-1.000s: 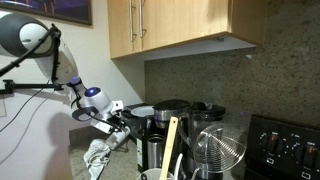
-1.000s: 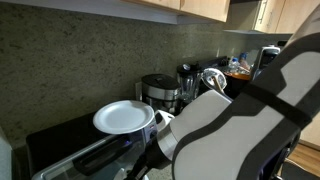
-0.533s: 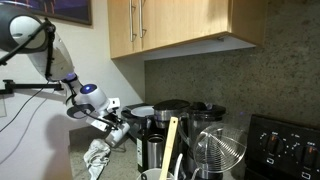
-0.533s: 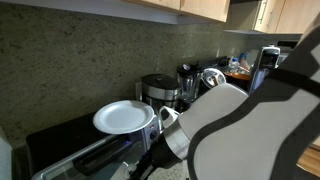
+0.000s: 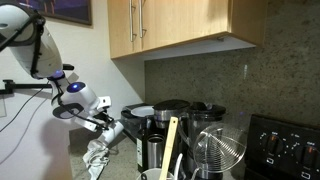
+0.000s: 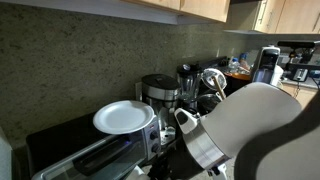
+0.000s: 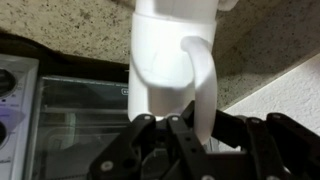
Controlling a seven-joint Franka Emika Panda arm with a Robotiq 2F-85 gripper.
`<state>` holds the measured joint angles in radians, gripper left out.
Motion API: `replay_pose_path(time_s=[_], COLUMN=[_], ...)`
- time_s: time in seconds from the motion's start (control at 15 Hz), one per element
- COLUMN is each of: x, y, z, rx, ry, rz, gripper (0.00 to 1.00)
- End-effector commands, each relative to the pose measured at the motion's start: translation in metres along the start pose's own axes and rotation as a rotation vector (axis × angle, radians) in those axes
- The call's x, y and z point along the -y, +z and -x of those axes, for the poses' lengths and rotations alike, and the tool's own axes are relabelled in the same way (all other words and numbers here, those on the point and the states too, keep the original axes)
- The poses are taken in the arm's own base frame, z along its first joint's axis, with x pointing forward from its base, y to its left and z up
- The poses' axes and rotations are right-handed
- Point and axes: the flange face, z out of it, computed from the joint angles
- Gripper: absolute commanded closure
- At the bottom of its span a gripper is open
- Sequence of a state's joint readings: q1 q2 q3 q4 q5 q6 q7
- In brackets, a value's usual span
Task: Move the mug to the left side of the counter
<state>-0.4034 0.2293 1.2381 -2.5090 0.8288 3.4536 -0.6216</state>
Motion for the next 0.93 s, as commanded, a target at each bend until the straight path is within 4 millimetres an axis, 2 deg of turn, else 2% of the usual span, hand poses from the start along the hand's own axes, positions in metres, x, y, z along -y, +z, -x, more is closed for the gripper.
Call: replay_pose_path(time_s=[0.0, 0.2, 0.33, 0.53, 0.87], x=[-0.004, -0.028, -0.043, -0.061, -0.077], y=[-0.015, -0.014, -0.015, -0.016, -0.016], z=[0.007, 0.040, 0.052, 0.058, 0.068], rx=[-0.012, 0.062, 0.090, 0.107, 0.187], ry=[-0.025, -0.008, 0.006, 0.030, 0.066], rz=[0.024, 0.046, 0.071, 0.097, 0.124], gripper=[0.98, 0.98, 0.98, 0.98, 0.98])
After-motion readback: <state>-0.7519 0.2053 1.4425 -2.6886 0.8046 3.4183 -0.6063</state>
